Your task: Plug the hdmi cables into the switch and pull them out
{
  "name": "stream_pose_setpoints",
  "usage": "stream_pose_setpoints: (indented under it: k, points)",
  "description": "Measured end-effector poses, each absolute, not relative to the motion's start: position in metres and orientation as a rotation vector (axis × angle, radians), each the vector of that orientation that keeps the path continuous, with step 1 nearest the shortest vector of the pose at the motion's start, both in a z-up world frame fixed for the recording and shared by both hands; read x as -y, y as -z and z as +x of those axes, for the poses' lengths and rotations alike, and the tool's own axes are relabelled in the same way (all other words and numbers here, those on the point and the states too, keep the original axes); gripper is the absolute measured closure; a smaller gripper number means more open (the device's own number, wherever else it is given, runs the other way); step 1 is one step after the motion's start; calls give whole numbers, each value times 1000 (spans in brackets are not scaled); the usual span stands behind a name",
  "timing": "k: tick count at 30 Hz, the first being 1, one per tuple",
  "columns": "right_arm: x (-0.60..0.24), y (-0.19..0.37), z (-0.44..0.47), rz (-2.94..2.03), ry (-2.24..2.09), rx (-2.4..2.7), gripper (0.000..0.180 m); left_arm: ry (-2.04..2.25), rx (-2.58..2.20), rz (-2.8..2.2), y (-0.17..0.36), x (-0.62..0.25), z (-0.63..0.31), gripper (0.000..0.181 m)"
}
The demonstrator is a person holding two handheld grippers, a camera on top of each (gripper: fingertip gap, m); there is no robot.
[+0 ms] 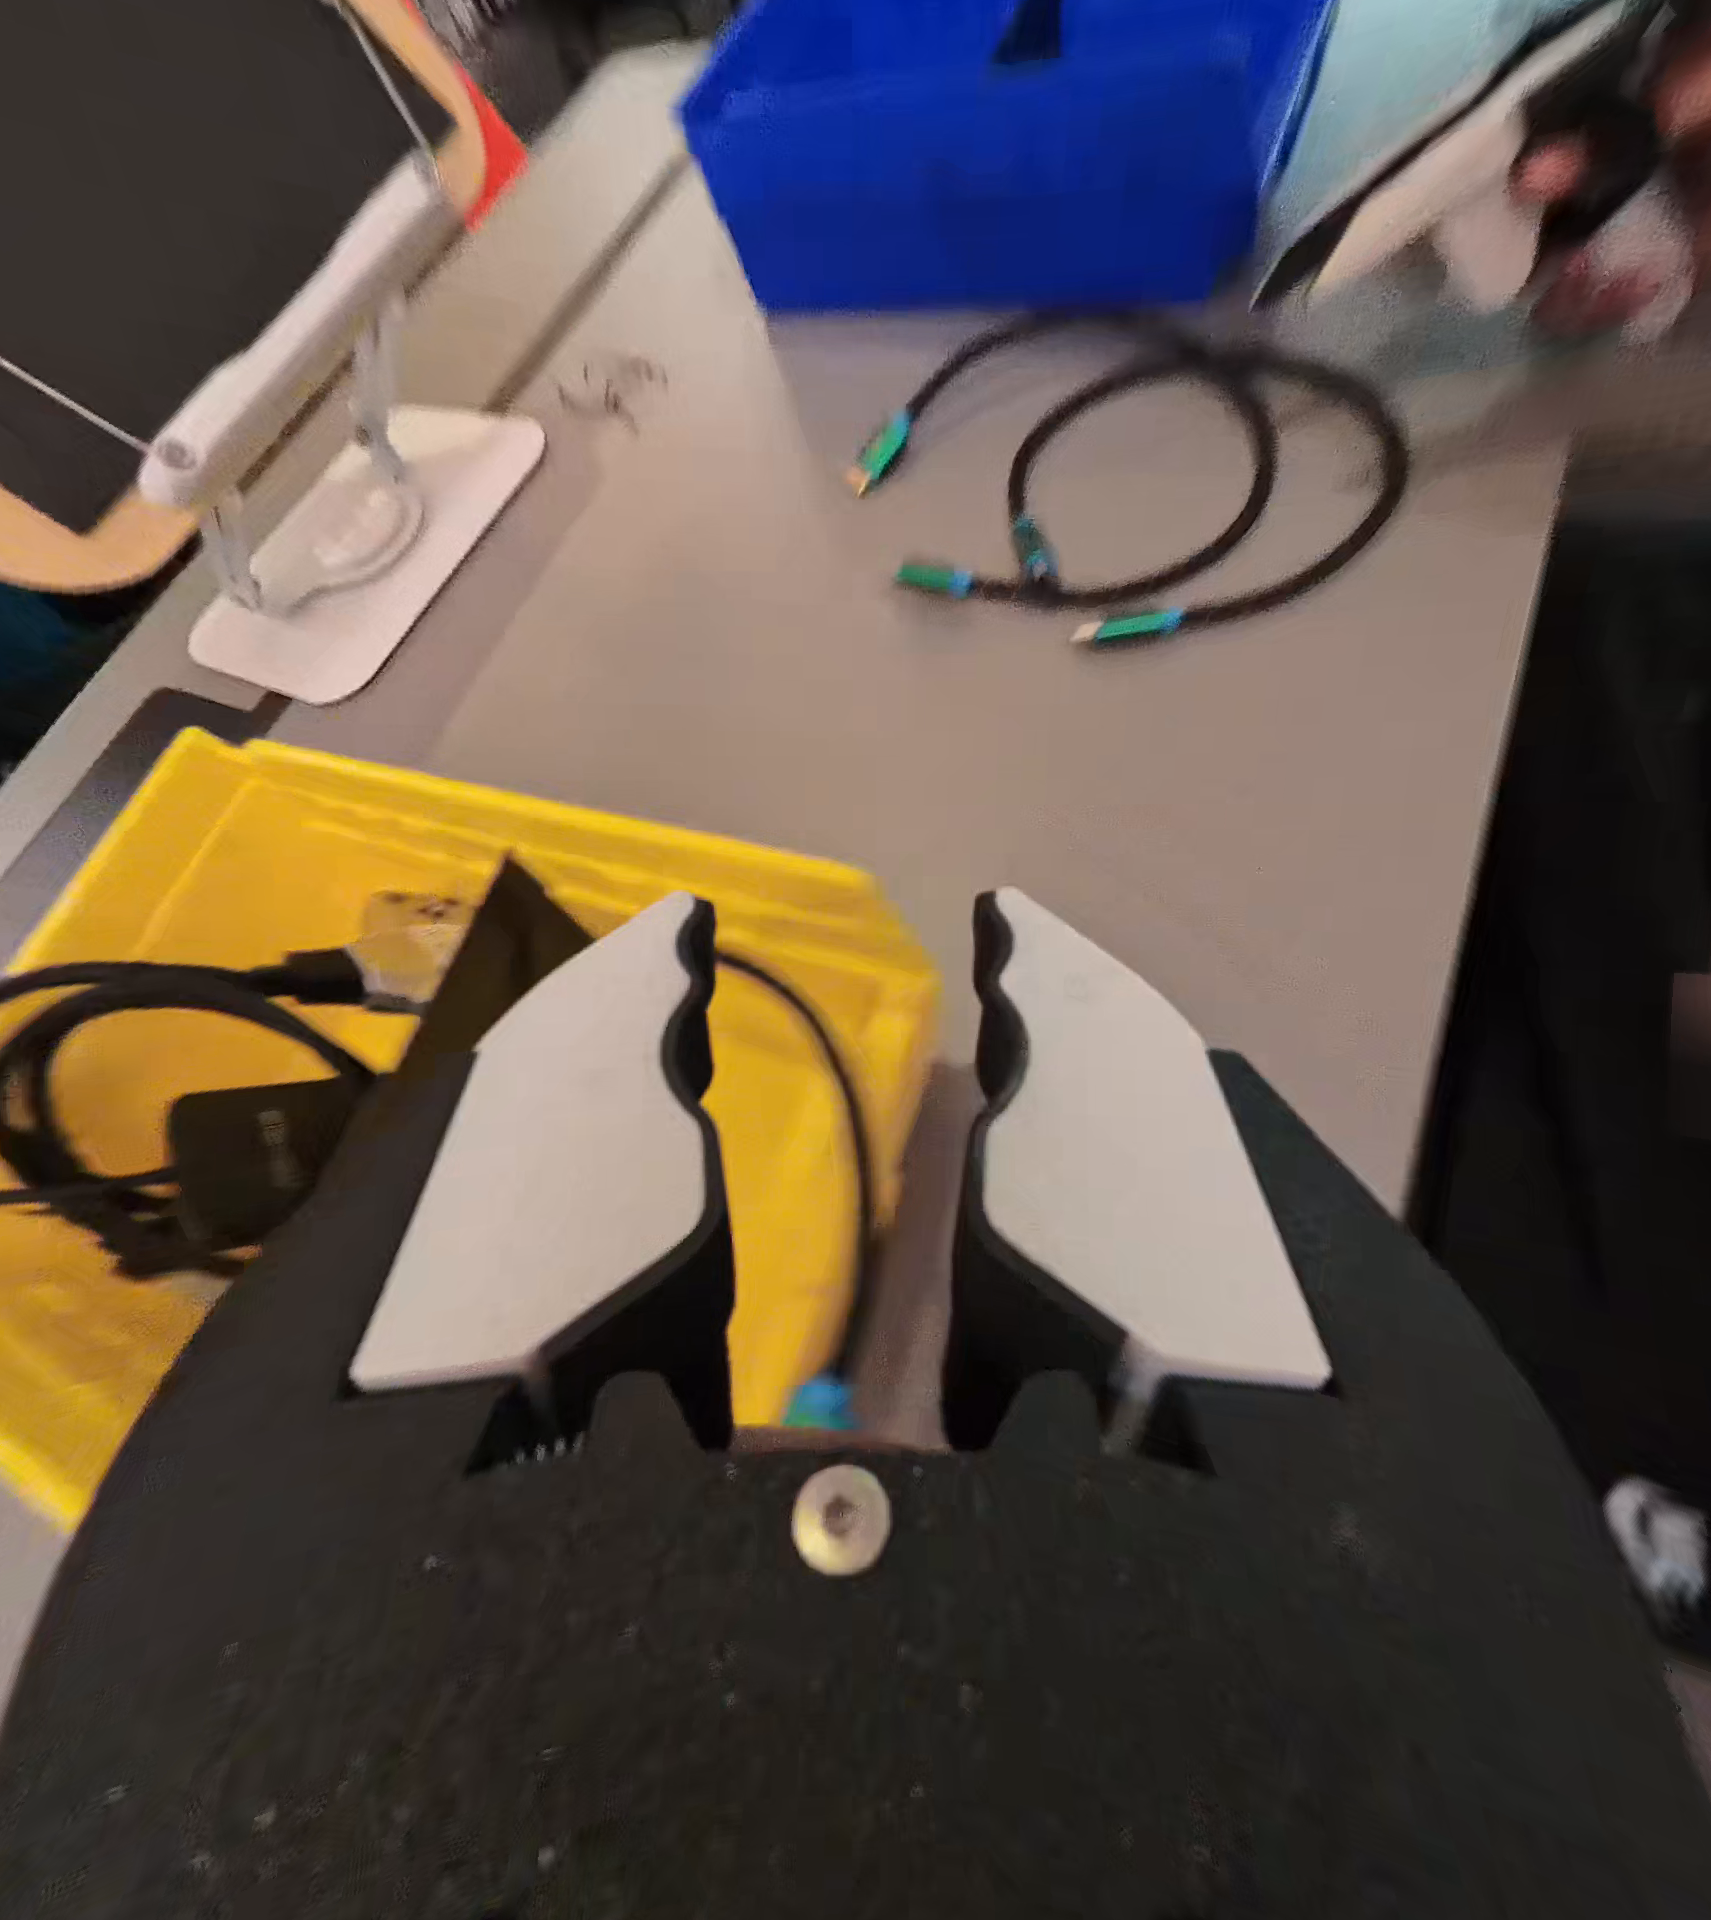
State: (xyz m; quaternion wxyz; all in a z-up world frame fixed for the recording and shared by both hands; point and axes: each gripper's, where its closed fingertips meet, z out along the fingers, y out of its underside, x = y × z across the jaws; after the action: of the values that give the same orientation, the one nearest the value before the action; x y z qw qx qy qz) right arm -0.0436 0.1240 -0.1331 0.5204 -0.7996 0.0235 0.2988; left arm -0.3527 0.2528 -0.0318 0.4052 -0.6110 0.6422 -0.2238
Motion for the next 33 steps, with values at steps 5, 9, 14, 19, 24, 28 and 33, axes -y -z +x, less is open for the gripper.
stream_pose_setpoints:
  k: [5,9,14,19,24,28,33]
  points:
    - [-127,134,-46,-1916,-752,-61,139,412,-1797,-1698,27,-368,-355,130]
    - [-130,136,-48,-1927,-750,-45,139,277,-2019,-1787,45,-430,-348,125]
    - [-132,137,-45,-1926,-765,-62,140,104,-2372,-1848,86,-447,-333,124]
    - [-131,138,-41,-1925,-771,-77,140,-195,-2587,-1936,123,-464,-338,126]
    - [-128,141,-38,-1929,-797,-96,140,-282,-2696,-1831,127,-460,-338,153]
    - [-126,140,-40,-1930,-811,-85,139,-416,-2717,-1725,134,-461,-340,148]
    - [-123,141,-46,-1939,-809,-53,139,-594,-2714,-1634,136,-466,-343,152]
